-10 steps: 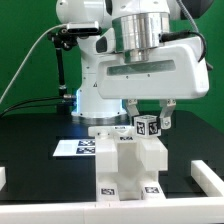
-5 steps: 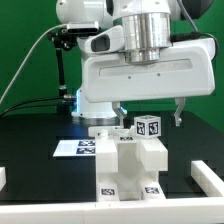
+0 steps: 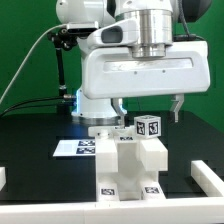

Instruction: Assemble chair

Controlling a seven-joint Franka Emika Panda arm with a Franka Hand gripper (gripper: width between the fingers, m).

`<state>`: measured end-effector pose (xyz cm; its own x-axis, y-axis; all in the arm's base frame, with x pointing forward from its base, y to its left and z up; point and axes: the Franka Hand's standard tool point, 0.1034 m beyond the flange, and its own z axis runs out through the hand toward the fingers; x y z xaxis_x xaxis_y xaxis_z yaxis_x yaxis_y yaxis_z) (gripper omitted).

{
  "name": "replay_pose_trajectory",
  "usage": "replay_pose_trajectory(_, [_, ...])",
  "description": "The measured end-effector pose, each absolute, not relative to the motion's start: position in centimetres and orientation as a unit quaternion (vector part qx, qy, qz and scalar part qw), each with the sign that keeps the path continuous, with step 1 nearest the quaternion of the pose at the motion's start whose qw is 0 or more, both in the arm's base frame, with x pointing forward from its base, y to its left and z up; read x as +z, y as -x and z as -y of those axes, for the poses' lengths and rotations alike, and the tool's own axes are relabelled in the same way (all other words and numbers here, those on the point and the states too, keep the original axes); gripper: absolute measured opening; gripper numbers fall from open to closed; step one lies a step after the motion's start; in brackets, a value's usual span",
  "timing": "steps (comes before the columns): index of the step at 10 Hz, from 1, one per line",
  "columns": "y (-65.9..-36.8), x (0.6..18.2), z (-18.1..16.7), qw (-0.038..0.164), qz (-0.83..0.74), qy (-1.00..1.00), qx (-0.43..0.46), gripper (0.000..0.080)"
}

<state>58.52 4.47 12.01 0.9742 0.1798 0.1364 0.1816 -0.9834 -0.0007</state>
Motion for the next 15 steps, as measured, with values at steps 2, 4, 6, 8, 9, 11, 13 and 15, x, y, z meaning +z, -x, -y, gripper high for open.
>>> replay_pose_trajectory(2, [-58.60,12.09,-4.43,0.003,0.111,0.991,-0.070,0.0649])
replay_pose_trajectory(4, [-58.59,12.06,-4.42,0.004,0.091,0.993,-0.070,0.0520])
replay_pose_trajectory(6, [-58.59,12.05,-4.42,0.008,0.036,0.997,-0.069,0.0385])
replay_pose_trajectory(8, [-58.58,12.02,-4.48,0.014,-0.047,0.996,-0.068,0.0282])
replay_pose_trajectory(9, [-58.60,12.01,-4.47,0.018,-0.091,0.993,-0.068,0.0282])
replay_pose_trajectory(11, [-58.89,11.83,-3.81,0.026,-0.128,0.989,-0.075,0.0282])
replay_pose_trajectory(13, [-58.89,11.83,-3.81,0.026,-0.128,0.989,-0.075,0.0282])
replay_pose_trajectory(15, [-58.89,11.83,-3.81,0.026,-0.128,0.989,-0.075,0.0282])
